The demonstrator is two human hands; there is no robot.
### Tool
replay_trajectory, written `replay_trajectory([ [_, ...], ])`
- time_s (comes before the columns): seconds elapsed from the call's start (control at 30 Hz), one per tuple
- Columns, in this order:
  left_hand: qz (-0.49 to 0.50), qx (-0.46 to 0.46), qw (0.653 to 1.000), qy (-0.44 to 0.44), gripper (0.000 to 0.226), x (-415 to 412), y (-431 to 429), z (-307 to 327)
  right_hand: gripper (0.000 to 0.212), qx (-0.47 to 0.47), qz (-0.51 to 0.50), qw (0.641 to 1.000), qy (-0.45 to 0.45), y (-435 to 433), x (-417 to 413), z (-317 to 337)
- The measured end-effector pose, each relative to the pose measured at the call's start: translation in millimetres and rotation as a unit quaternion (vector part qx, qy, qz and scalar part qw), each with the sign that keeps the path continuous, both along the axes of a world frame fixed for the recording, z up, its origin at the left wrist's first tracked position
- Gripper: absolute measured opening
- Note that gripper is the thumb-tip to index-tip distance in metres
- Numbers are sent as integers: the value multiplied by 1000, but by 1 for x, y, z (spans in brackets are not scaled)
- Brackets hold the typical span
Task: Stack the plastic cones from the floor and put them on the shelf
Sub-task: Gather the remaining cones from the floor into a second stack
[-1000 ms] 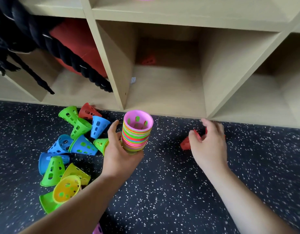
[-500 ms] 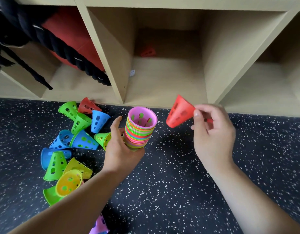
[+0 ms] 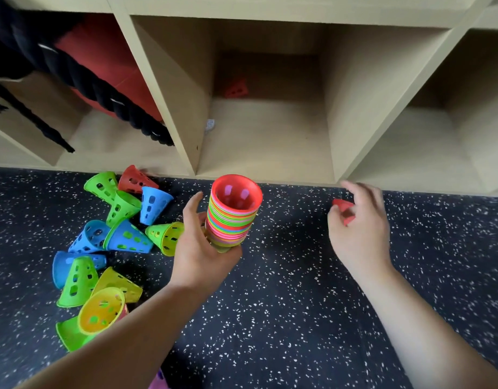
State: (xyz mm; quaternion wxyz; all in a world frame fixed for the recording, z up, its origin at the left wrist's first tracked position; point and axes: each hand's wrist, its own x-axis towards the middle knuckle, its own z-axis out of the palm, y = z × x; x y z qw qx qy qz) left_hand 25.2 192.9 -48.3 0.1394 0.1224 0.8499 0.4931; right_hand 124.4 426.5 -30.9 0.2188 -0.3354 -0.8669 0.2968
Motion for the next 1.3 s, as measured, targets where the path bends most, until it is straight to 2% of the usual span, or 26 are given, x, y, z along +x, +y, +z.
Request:
replay_trajectory([
  [0.07,2,5,1000,-3,106,3,2,-1,50,-4,-34,992,-118,22,4,-19],
  [0.13,0,5,1000,-7,106,7,5,-3,48,-13,-46,985,-167,38,6,-33],
  [0.33,5,0,1000,-20,106,10,2,-7,18,-29,-66,986,-148,52,6,-46],
  [0.4,10,-9,1000,-21,106,9,0,-8,13,-36,-56,991,-118,44,4,-40],
  [0.5,22,-18,999,-27,106,5,-5,-8,10,-73,-32,997,12,16,-2,-13],
  [0.6,31,-18,999,-30,107,3,-12,-9,11,-104,21,984,140,-20,-10,31],
  [0.7,41,-13,999,-21,106,4,-18,-8,11,-66,114,966,223,-54,-22,69],
  [0.77,50,-3,999,-18,104,6,-22,-7,11,-37,201,949,239,-72,-32,75],
  [0.87,59,19,998,-19,104,8,-30,-7,16,-37,316,923,215,-90,-40,67],
  [0.93,70,27,997,-17,104,8,-38,-5,21,-84,315,918,225,-96,-42,62],
  [1.0,79,29,996,-7,103,8,-48,-3,15,-177,227,930,229,-101,-45,55],
  [1.03,85,35,996,-4,103,7,-54,-1,11,-221,168,937,209,-103,-49,51],
  [1.1,101,50,994,-2,102,5,-69,2,11,-282,100,949,96,-110,-60,34],
  [1.2,133,62,989,5,101,2,-92,9,14,-349,116,926,-86,-132,-81,1],
  [1.3,168,65,983,17,100,1,-117,19,30,-368,131,909,-143,-166,-105,-18],
])
